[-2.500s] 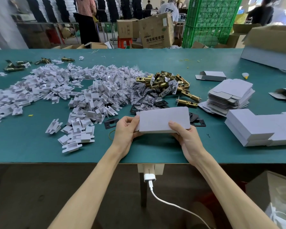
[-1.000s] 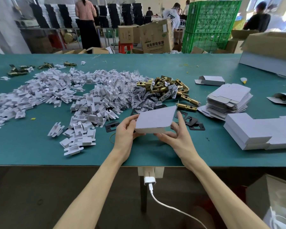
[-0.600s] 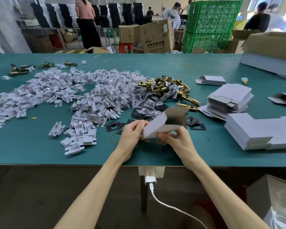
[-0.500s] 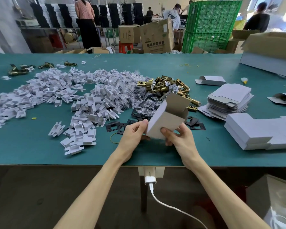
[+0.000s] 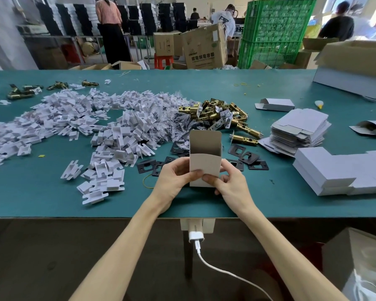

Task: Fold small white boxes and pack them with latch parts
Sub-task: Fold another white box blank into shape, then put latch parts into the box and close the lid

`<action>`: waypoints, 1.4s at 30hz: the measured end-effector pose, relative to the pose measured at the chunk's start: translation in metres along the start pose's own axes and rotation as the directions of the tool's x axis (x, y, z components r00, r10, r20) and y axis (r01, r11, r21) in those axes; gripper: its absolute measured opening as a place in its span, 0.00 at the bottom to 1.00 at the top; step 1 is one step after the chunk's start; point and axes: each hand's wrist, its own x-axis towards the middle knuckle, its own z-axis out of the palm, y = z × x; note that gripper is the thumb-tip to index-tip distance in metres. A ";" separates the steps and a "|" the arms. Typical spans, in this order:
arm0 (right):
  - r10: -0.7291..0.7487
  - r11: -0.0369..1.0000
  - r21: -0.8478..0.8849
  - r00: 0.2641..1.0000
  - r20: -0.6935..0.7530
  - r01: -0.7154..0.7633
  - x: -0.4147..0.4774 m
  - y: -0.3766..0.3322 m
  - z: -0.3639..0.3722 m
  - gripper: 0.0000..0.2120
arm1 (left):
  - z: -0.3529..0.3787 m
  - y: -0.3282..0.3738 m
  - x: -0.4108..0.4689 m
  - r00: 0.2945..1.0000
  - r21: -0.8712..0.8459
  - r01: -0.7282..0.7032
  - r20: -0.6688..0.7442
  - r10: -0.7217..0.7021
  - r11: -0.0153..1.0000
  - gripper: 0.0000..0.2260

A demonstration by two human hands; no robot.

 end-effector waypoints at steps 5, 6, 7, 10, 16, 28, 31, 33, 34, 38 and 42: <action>0.017 0.997 -0.079 1.000 -0.021 -0.019 0.001 0.001 0.001 0.15 | 0.000 0.001 0.003 1.000 0.034 0.007 0.006 -0.007 0.999 0.16; 0.033 0.997 -0.073 0.999 -0.026 -0.035 0.001 0.001 0.001 0.15 | 0.000 0.002 0.003 1.000 0.045 0.013 0.007 -0.013 0.999 0.16; 0.043 0.997 -0.062 0.999 -0.030 -0.045 0.001 0.001 0.001 0.15 | -0.001 0.004 0.004 1.000 0.061 0.019 0.008 -0.020 0.998 0.16; 0.060 0.998 -0.012 0.996 -0.064 -0.061 0.001 0.000 0.000 0.16 | -0.006 0.008 0.012 0.999 0.137 0.045 0.012 -0.047 0.990 0.14; 0.072 0.997 -0.032 0.993 -0.095 -0.075 0.002 -0.001 0.002 0.17 | -0.013 0.004 0.022 0.995 0.172 0.094 -0.035 -0.090 0.981 0.14; -0.009 0.851 -0.509 0.965 -0.263 -0.131 0.087 0.004 -0.058 0.10 | -0.017 -0.003 0.025 0.988 0.200 0.142 -0.082 -0.128 0.970 0.14; 0.013 0.679 -0.714 0.975 -0.220 -0.170 0.112 0.016 -0.078 0.14 | -0.017 -0.004 0.025 0.986 0.202 0.155 -0.093 -0.138 0.967 0.11; 0.035 0.564 -0.803 0.978 -0.208 -0.191 0.120 0.023 -0.085 0.15 | -0.017 -0.004 0.025 0.986 0.204 0.154 -0.091 -0.138 0.967 0.11; 0.042 0.512 -0.838 0.980 -0.194 -0.188 0.121 0.026 -0.087 0.16 | -0.017 -0.004 0.026 0.986 0.202 0.154 -0.090 -0.139 0.967 0.11; 0.043 0.405 -0.890 0.977 -0.209 -0.209 0.122 0.029 -0.087 0.17 | -0.017 -0.003 0.026 0.987 0.202 0.152 -0.088 -0.137 0.968 0.12; -0.002 0.350 -0.916 0.978 -0.210 -0.196 0.119 0.028 -0.081 0.09 | -0.016 -0.003 0.026 0.986 0.194 0.154 -0.093 -0.138 0.969 0.12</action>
